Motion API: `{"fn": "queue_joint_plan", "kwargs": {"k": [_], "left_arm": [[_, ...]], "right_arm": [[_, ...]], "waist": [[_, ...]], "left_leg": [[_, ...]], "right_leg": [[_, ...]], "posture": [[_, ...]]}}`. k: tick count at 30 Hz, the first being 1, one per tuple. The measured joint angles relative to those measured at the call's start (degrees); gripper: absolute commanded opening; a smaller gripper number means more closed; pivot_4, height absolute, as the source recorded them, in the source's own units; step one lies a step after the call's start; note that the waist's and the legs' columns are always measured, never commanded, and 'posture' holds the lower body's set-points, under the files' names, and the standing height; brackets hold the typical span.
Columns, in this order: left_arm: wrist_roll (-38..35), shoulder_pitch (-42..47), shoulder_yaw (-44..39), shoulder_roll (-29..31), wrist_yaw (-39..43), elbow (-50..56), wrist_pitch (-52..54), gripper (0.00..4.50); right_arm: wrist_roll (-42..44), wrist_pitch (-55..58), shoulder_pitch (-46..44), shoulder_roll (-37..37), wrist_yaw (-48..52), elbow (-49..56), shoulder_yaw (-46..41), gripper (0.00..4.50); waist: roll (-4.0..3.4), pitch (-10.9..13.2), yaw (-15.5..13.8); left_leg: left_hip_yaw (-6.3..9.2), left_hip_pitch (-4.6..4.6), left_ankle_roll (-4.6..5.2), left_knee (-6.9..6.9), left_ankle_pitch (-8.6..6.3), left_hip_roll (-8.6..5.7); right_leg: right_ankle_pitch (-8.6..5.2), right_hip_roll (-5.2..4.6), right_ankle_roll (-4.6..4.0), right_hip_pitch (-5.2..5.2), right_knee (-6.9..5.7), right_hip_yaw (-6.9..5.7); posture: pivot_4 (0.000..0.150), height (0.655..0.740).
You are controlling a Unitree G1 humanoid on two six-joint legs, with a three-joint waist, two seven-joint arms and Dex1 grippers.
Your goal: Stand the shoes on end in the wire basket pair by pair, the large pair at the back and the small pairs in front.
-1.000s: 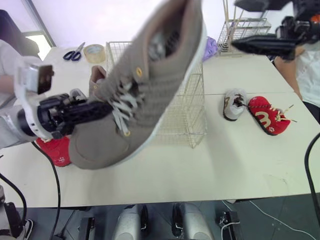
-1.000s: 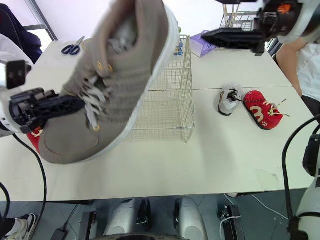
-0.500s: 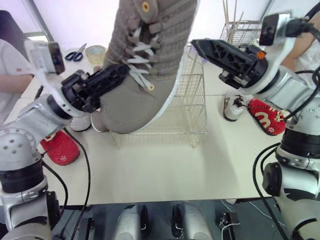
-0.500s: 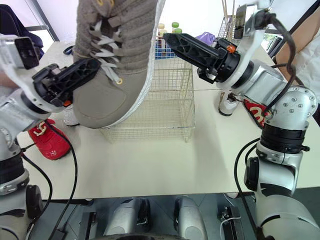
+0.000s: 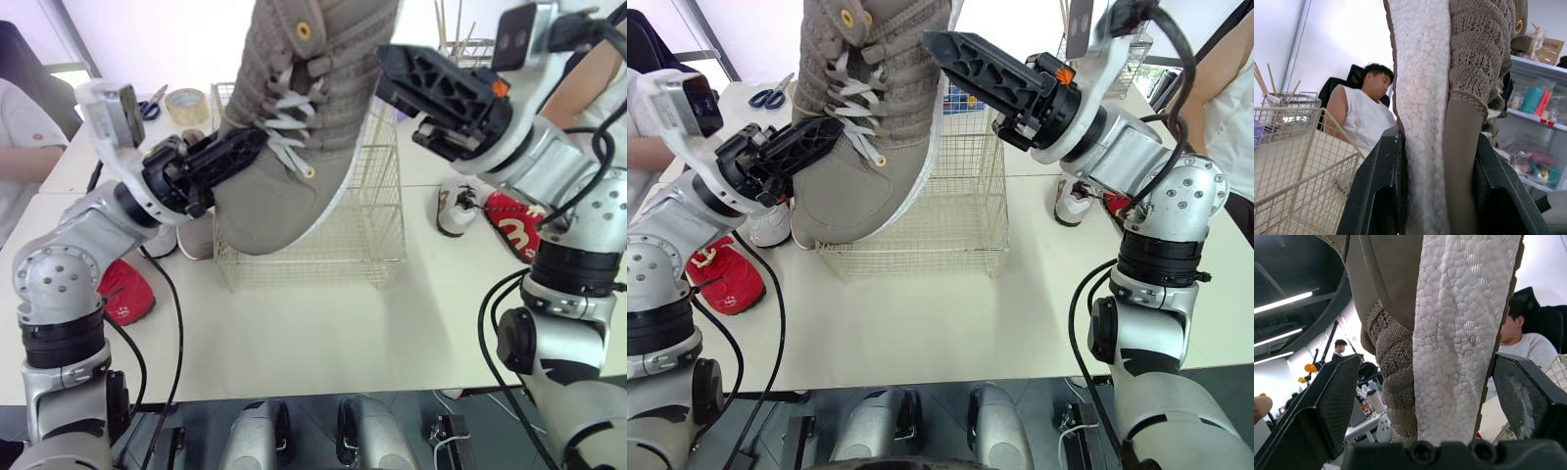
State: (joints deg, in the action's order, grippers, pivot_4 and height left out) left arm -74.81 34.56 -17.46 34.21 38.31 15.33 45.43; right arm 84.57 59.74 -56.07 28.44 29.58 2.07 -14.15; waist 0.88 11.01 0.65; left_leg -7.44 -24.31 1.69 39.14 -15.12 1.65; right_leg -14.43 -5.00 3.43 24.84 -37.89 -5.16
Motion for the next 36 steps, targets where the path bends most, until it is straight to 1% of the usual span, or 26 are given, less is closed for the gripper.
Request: {"fn": "queue_joint_plan", "kwargs": {"k": [2,4,6,7,8,11,13,14,15,17,18,21,24,26,28,31,36], "left_arm": [[0.7,-0.1,0.8,-0.2,0.4,0.1,0.1,1.11],[1.2,-0.6,1.2,-0.7,0.9,0.2,0.2,1.11],[1.8,-0.6,1.2,-0.7,1.2,0.3,0.2,1.11],[1.9,-0.6,1.2,-0.7,1.2,0.3,0.2,1.11],[2.1,-0.6,1.2,-0.8,1.3,0.3,0.2,1.11],[2.9,-0.5,1.2,-0.8,1.6,0.3,0.2,1.11],[3.2,0.1,1.3,-0.8,1.6,-0.1,0.2,2.06],[3.5,0.8,1.3,-0.8,1.5,-0.7,0.2,2.33],[4.2,1.7,1.3,-0.6,1.3,-1.7,0.3,2.93],[5.6,2.3,1.3,0.6,0.9,-2.7,0.2,3.90],[7.0,2.3,1.3,1.7,0.9,-2.9,0.1,4.27],[9.7,2.4,1.3,5.3,1.2,-2.8,0.2,4.27],[10.4,0.8,-0.8,12.5,2.2,-0.9,1.9,4.27],[9.6,-1.4,-3.2,15.8,2.4,0.7,3.9,4.27],[6.4,-6.3,-6.5,19.6,2.3,4.6,7.2,4.27],[1.6,-11.9,-10.1,22.8,1.6,10.1,10.8,4.27],[-5.9,-17.7,-16.1,23.8,-4.0,14.6,12.7,4.27]], "right_arm": [[-2.0,0.0,-0.1,0.0,0.9,0.0,1.6,3.68],[-3.9,0.1,-0.1,0.3,2.0,0.0,2.5,2.71],[-5.0,0.1,-0.1,0.5,2.7,0.0,2.5,1.91],[-5.4,0.1,-0.1,0.5,3.0,0.0,2.5,1.62],[-5.7,0.0,-0.1,0.6,3.4,0.0,2.5,1.54],[-7.5,-0.5,-0.1,0.5,5.3,0.0,2.6,1.52],[-9.9,-2.4,0.0,0.3,7.6,0.3,2.8,1.52],[-11.0,-3.8,0.0,-0.3,8.4,0.6,3.0,1.52],[-13.7,-6.8,0.0,-0.7,9.8,1.3,3.1,1.52],[-17.3,-10.7,-0.2,-0.5,12.7,1.2,3.2,1.52],[-19.1,-11.7,-1.1,0.4,15.3,0.2,3.8,1.52],[-23.9,-13.9,-5.7,2.8,21.4,-4.8,5.5,1.52],[-29.6,-20.0,-12.2,5.3,31.0,-15.1,6.2,1.52],[-32.7,-24.1,-15.1,6.8,35.9,-21.2,5.7,1.52],[-38.1,-30.5,-17.7,7.2,41.3,-28.5,6.7,1.52],[-44.3,-37.4,-19.2,7.2,46.0,-37.6,7.9,1.52],[-50.8,-48.6,-25.4,5.1,49.7,-53.5,7.7,1.52]], "waist": [[0.00,0.0,0.0],[0.00,0.0,0.0],[0.00,0.0,0.0],[0.00,0.0,0.0],[0.00,0.0,0.0],[0.00,0.0,0.0],[0.00,0.0,0.0],[0.00,0.0,0.0],[0.00,0.0,0.0],[0.00,0.0,0.0],[-0.02,0.0,0.1],[-0.02,0.0,0.2],[-0.02,0.0,0.4],[-0.03,0.0,0.4],[-0.03,0.0,0.5],[-0.05,0.0,0.4],[-0.16,0.1,0.5]], "left_leg": [[0.00,0.00,0.00,0.00,0.00,0.00],[0.00,-0.02,0.01,0.00,0.00,0.00],[0.00,-0.03,0.01,0.00,-0.01,0.00],[0.01,-0.03,0.01,0.00,-0.01,0.00],[0.00,-0.03,0.01,0.00,-0.01,0.01],[0.01,-0.03,0.01,0.00,-0.01,0.01],[0.00,-0.03,0.01,0.00,-0.01,0.00],[0.00,-0.03,0.01,0.00,-0.01,0.01],[0.01,-0.03,0.01,0.00,-0.01,0.00],[0.00,-0.03,0.02,-0.01,-0.02,0.00],[-0.02,-0.05,0.04,-0.01,-0.03,0.00],[-0.05,-0.07,0.04,-0.03,-0.03,0.01],[-0.08,-0.10,0.04,-0.13,-0.03,0.04],[-0.08,-0.10,0.04,-0.21,-0.03,0.04],[-0.08,-0.10,0.05,-0.21,-0.05,0.05],[-0.09,-0.10,0.05,-0.20,-0.05,0.04],[-0.07,-0.10,0.02,-0.21,-0.05,0.04]], "right_leg": [[0.00,0.00,0.00,0.00,0.00,0.00],[0.00,0.00,0.00,0.01,0.01,0.00],[0.00,0.00,0.00,0.01,0.02,0.00],[0.00,0.00,0.00,0.01,0.02,0.00],[0.00,0.00,0.00,0.01,0.02,0.00],[0.00,0.00,0.00,0.01,0.02,0.00],[0.00,0.00,0.00,0.01,0.03,0.00],[0.00,0.01,0.00,0.01,0.03,0.00],[0.00,0.01,0.01,0.01,0.03,0.00],[0.00,0.02,0.01,0.01,0.06,0.00],[0.00,0.04,0.02,0.04,0.06,-0.01],[0.00,0.04,0.02,0.10,0.07,-0.01],[0.00,0.04,0.02,0.17,0.14,0.01],[0.00,0.02,0.02,0.16,0.23,0.01],[0.00,-0.01,0.02,0.14,0.30,0.02],[0.01,-0.04,0.01,0.11,0.36,0.02],[0.01,-0.06,0.00,0.12,0.36,0.02]], "posture": [[0.150,0.7400],[0.150,0.7400],[0.150,0.7400],[0.150,0.7400],[0.150,0.7400],[0.150,0.7400],[0.150,0.7400],[0.150,0.7400],[0.150,0.7400],[0.150,0.7400],[0.150,0.7400],[0.150,0.7400],[0.150,0.7400],[0.150,0.7400],[0.150,0.7400],[0.150,0.7400],[0.150,0.7400]]}}
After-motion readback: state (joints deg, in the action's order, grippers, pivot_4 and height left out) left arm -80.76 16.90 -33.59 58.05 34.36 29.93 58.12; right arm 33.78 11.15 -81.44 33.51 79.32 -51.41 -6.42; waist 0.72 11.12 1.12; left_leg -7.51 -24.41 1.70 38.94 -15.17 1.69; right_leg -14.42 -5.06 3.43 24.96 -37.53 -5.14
